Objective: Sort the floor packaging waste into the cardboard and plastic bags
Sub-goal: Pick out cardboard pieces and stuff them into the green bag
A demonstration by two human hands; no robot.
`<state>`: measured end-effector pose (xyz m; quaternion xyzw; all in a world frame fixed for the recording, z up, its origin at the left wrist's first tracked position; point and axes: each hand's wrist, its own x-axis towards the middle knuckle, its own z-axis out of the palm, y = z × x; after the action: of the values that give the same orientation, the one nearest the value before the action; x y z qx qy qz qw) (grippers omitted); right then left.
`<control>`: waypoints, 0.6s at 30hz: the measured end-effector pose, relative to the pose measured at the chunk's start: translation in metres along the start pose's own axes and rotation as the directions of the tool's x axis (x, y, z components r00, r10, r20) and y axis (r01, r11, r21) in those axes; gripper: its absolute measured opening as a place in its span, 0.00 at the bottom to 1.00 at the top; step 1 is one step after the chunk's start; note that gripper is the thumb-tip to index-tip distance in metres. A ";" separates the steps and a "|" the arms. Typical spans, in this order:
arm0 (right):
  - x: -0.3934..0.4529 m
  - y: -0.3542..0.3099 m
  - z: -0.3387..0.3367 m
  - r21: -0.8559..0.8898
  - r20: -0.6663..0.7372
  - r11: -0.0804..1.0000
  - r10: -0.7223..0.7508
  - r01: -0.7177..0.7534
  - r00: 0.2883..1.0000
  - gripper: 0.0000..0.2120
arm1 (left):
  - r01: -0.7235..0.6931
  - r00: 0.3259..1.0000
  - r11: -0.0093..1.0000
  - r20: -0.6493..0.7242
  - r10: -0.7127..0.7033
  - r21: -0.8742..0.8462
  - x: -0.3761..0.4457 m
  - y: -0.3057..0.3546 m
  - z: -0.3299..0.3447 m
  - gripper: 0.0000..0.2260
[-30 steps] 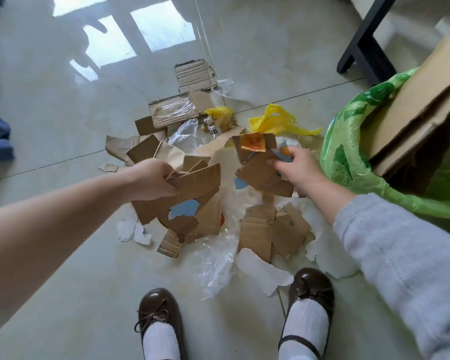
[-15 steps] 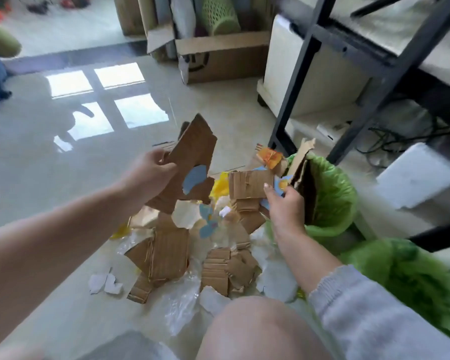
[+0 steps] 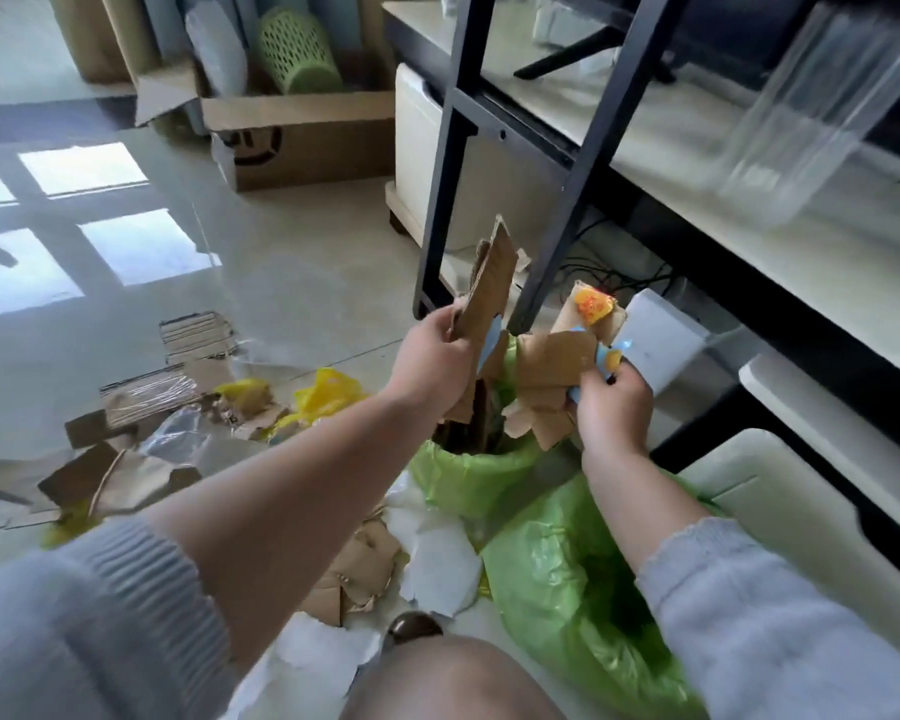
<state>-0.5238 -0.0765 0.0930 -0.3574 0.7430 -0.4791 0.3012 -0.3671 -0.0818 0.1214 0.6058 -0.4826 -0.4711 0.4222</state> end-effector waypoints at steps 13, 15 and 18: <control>0.029 0.039 0.052 -0.144 0.262 0.988 -0.009 0.048 0.965 0.14 | -0.025 0.994 0.980 0.106 0.004 0.198 0.030 -0.076 0.073 0.17; 0.033 0.048 0.055 -0.193 0.302 0.981 0.035 0.025 0.953 0.14 | 0.001 0.993 0.977 0.114 -0.026 0.215 0.035 -0.084 0.073 0.20; 0.037 0.063 0.062 -0.265 0.396 0.964 0.116 -0.008 0.911 0.15 | 0.037 0.996 0.968 0.070 -0.056 0.250 0.042 -0.090 0.074 0.17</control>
<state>-0.5106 -0.1195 0.0082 -0.4617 0.7306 -0.2833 0.4157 -0.4191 -0.1115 0.0131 0.6466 -0.5390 -0.4397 0.3132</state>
